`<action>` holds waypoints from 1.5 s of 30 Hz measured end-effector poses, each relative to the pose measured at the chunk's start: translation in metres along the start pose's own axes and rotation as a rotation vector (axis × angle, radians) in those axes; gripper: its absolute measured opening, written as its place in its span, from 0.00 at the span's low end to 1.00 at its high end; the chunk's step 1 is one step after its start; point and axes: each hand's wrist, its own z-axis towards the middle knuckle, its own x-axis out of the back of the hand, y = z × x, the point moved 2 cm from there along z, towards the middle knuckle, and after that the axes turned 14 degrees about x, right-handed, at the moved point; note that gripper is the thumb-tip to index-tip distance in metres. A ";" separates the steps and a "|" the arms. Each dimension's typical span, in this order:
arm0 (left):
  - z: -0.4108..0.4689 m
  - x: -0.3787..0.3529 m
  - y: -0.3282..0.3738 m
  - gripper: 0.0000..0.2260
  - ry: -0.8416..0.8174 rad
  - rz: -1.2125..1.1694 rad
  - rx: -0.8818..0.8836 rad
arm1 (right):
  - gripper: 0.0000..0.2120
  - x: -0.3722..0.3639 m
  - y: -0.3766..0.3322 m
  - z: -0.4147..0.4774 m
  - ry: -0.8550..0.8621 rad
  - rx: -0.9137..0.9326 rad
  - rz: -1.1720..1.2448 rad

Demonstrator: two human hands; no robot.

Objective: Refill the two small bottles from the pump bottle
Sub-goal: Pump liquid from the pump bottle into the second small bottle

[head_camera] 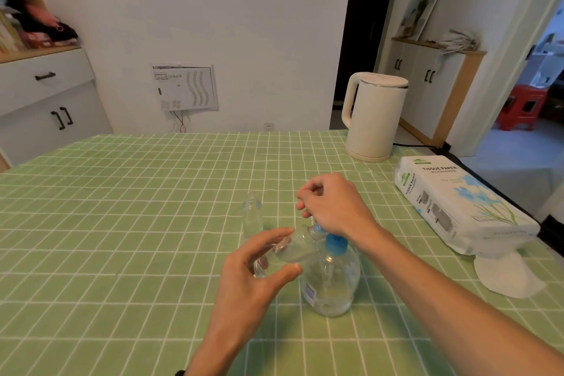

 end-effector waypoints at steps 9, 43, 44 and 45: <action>0.002 -0.001 -0.007 0.24 -0.006 0.015 -0.016 | 0.12 -0.005 0.010 -0.005 0.043 -0.003 0.055; -0.004 0.000 0.006 0.23 0.013 0.011 -0.010 | 0.11 -0.001 0.001 -0.004 0.016 -0.008 -0.042; -0.004 0.000 0.006 0.24 0.015 0.011 -0.011 | 0.12 -0.001 0.001 -0.003 0.018 -0.007 -0.043; -0.003 0.000 0.006 0.24 0.019 0.010 -0.012 | 0.12 -0.001 0.002 -0.003 0.024 -0.005 -0.040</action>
